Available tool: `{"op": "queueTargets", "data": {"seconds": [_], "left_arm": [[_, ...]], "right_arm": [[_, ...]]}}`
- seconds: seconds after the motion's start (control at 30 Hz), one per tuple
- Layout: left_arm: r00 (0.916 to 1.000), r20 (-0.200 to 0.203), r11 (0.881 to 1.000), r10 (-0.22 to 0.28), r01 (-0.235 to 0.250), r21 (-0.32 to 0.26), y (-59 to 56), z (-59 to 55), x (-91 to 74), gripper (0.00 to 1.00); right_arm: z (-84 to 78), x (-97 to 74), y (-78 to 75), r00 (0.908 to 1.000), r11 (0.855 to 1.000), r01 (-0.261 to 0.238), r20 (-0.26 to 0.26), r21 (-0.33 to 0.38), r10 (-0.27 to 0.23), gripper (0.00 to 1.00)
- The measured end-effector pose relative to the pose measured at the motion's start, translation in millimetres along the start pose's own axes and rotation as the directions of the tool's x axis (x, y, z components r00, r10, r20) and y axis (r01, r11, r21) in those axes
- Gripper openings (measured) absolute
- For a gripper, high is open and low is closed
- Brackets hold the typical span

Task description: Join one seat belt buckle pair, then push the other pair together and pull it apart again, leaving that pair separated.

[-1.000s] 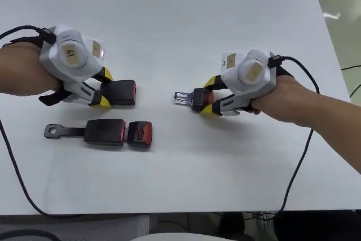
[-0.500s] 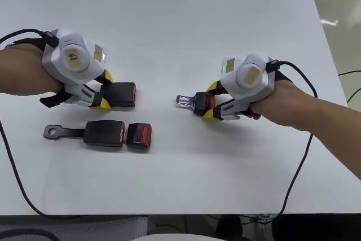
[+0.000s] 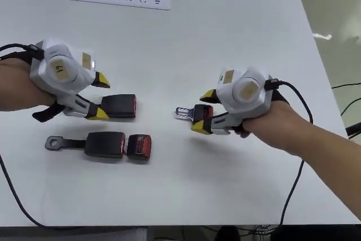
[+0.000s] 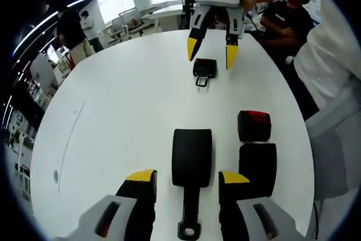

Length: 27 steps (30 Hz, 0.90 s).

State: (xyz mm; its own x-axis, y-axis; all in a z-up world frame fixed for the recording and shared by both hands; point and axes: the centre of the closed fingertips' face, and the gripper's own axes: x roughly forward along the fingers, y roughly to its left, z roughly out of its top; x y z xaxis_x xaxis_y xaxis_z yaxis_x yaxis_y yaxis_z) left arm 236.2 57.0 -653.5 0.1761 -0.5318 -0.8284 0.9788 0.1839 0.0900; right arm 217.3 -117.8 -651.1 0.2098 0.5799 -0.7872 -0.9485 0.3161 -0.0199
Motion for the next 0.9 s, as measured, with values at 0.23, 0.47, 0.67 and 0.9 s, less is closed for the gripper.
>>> {"op": "queueTargets", "data": {"seconds": [0.23, 0.47, 0.67, 0.9], "left_arm": [[0.9914, 0.061, 0.991, 0.116, -0.111, -0.079, -8.9, -1.8, -31.8, 0.50], [0.9800, 0.061, 0.967, 0.190, -0.176, -0.182, -30.6, -24.8, -53.4, 0.54], [0.9679, 0.046, 0.940, 0.247, -0.228, -0.252, -60.5, -37.5, -54.5, 0.59], [0.9439, 0.035, 0.894, 0.328, -0.299, -0.334, -71.9, -62.2, -73.7, 0.70]], "right_arm": [[20.7, -10.2, 18.2, 0.9956, 0.997, 0.066, 0.064, 0.041, -0.068, 0.50], [22.3, -22.5, 39.9, 0.9901, 0.990, 0.126, 0.055, 0.058, -0.129, 0.54], [8.6, -25.2, 40.1, 0.9784, 0.976, 0.194, 0.051, 0.103, -0.200, 0.55], [-4.6, -41.4, 54.6, 0.9721, 0.965, 0.223, 0.042, 0.140, -0.231, 0.60]]}}
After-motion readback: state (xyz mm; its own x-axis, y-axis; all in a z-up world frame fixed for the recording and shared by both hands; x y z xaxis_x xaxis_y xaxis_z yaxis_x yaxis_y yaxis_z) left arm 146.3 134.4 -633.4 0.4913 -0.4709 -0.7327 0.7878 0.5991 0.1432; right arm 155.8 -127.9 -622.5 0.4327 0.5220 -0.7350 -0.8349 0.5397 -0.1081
